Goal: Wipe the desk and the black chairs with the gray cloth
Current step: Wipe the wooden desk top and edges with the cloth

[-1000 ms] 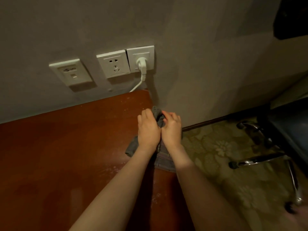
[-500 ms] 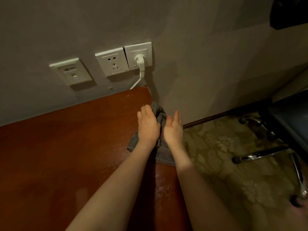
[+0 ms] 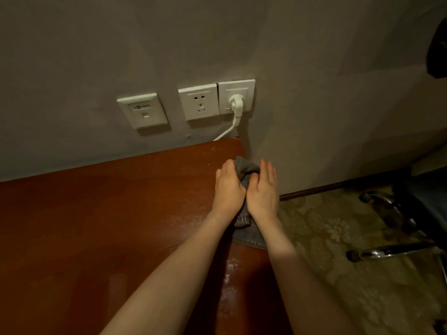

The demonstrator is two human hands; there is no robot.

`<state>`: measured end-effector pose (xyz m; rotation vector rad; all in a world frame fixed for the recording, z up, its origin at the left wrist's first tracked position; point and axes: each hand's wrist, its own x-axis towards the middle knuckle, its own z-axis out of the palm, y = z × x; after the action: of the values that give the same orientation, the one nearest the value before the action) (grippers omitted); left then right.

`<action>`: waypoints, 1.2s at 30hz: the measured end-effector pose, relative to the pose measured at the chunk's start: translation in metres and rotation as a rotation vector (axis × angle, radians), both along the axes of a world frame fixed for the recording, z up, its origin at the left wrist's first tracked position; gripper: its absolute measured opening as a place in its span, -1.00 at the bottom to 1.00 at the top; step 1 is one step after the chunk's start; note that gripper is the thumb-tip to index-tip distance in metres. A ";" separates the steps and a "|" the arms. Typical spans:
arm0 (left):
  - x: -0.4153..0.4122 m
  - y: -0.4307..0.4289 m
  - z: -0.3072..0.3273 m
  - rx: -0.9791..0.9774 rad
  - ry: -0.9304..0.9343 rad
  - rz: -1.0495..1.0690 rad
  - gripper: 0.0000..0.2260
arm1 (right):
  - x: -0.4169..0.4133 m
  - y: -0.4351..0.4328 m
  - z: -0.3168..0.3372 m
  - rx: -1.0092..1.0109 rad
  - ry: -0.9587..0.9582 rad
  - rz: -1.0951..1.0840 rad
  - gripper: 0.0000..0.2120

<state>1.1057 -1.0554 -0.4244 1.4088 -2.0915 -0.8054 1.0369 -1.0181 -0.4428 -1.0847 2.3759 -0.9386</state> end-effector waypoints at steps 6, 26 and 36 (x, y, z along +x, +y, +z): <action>0.017 -0.010 0.000 0.080 -0.010 -0.033 -0.80 | 0.003 -0.012 0.002 0.242 -0.014 0.013 -0.49; 0.111 -0.027 0.038 -0.114 0.095 0.024 -0.74 | 0.101 -0.036 0.011 -0.160 0.219 0.057 -0.38; 0.266 -0.064 0.033 -0.199 0.195 0.541 -0.69 | 0.270 -0.089 0.011 -0.280 0.201 0.382 -0.57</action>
<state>1.3720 -1.1194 -0.3912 1.6029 -1.4899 -0.4738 1.3068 -1.1068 -0.4313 -1.7388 2.1060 -1.0789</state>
